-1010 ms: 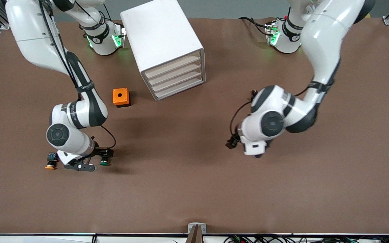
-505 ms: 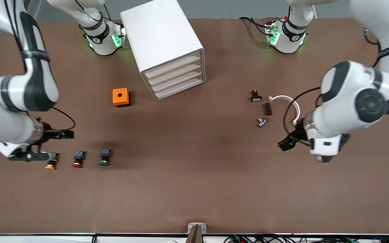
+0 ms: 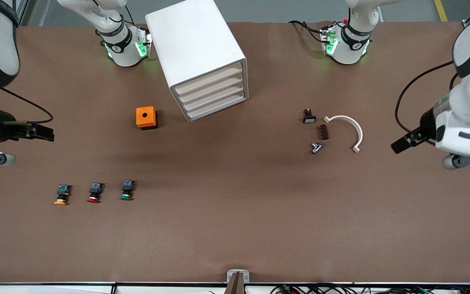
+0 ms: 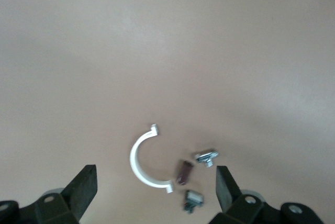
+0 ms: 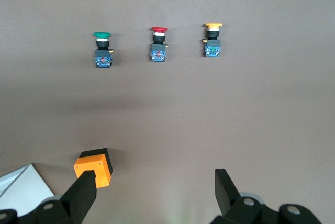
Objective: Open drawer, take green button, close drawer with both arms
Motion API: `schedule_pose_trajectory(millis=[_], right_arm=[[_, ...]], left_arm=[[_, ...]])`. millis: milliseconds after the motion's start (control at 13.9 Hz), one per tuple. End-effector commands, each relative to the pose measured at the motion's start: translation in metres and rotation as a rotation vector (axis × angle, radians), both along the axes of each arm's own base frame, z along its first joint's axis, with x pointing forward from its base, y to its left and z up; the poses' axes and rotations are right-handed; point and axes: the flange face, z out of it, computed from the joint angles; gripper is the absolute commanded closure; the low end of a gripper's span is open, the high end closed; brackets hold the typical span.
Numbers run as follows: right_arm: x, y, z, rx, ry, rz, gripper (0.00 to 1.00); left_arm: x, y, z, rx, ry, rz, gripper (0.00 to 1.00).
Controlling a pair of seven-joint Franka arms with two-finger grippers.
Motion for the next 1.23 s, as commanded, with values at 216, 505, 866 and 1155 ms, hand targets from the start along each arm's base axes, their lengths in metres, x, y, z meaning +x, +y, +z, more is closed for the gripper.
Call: schedule_pose_trajectory(millis=[216,505,866,1155], right_arm=[[-0.008,-0.046,0.006,0.020,0.001,-0.003,0.00],[-0.006,-0.047,0.006,0.018,-0.003,-0.017,0.00],[-0.011,-0.041,0.016,0.022,0.008,-0.012,0.00],[-0.039,-0.022,0.051,0.076,-0.040,0.013,0.00]], left_arm=[[-0.067,0.024,0.046,0.020,0.005,-0.177,0.00],[-0.088,0.035,0.054,0.003,0.000,-0.224,0.00],[-0.102,0.027,0.057,-0.037,-0.012,-0.250,0.00],[-0.103,0.020,0.055,-0.046,0.004,-0.278,0.00]])
